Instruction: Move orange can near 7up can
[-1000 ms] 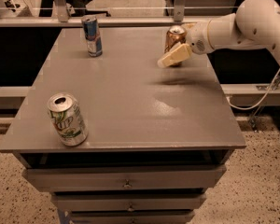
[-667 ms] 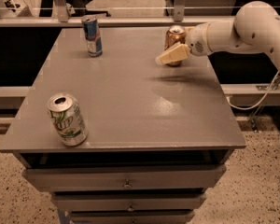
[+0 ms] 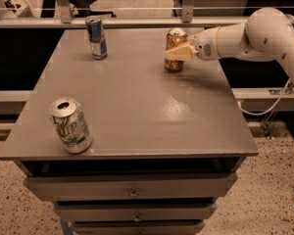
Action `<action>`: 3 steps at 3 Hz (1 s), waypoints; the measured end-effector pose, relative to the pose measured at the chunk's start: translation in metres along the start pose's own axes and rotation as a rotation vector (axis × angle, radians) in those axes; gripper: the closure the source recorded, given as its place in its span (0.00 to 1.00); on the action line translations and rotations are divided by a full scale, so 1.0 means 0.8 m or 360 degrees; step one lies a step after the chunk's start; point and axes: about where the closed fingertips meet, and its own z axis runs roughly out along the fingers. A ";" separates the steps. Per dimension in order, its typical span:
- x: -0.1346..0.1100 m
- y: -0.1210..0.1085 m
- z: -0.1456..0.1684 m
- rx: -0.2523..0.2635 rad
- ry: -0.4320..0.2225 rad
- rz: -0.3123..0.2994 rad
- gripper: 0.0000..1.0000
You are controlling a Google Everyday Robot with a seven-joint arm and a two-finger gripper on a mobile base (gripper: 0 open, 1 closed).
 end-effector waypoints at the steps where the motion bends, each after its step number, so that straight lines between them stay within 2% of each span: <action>1: -0.027 0.020 -0.015 -0.0062 -0.0061 -0.0001 0.85; 2: -0.026 0.022 -0.012 -0.0070 -0.0059 0.0000 1.00; 3: -0.026 0.022 -0.012 -0.0071 -0.0059 0.0000 1.00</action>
Offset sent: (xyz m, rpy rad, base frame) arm -0.0133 0.0065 0.0226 0.0364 -0.0099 0.0322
